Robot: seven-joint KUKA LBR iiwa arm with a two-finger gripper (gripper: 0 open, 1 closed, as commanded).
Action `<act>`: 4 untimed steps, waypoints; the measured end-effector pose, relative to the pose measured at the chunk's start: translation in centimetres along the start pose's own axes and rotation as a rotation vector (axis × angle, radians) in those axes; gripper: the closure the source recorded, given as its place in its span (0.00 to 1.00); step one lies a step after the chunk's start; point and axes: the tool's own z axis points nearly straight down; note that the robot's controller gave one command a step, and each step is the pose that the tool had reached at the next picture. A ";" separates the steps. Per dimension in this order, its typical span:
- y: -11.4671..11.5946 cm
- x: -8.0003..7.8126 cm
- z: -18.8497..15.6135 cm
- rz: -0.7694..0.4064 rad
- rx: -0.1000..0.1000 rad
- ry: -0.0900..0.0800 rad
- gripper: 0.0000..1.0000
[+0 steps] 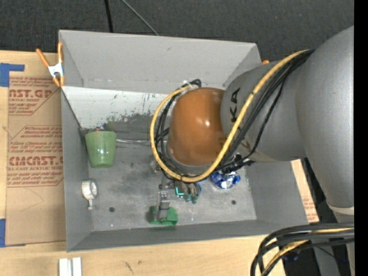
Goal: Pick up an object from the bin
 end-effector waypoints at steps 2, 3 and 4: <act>-4.0 0.9 5.9 -0.075 0.000 -0.010 1.00; -4.3 -0.9 -4.7 -0.132 -0.001 -0.018 1.00; -5.0 -2.5 -9.3 -0.151 0.000 -0.016 1.00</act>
Offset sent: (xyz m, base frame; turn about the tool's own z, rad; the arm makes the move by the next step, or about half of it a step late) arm -0.0098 -0.0403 -0.0594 -0.0761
